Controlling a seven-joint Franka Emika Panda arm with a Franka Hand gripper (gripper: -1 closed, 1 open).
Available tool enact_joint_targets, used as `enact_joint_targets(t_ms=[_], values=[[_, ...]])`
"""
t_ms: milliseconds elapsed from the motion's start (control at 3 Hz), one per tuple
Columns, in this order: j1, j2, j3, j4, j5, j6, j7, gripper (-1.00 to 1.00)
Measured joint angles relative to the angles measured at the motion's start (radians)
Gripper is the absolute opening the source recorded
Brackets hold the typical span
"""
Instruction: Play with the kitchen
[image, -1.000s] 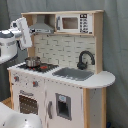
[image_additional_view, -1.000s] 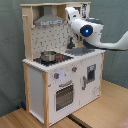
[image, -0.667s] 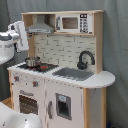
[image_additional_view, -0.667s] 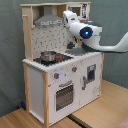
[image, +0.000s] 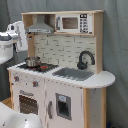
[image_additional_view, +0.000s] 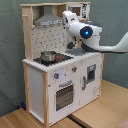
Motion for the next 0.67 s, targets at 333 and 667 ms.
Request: enact_joint_targets(t_ms=[333, 667], values=[[0.000, 0.000, 0.011, 0.021, 0.094, -0.014, -0.056, 1.00], [-0.009, 0.007, 0.056, 0.044, 0.174, -0.037, -0.086, 1.00]])
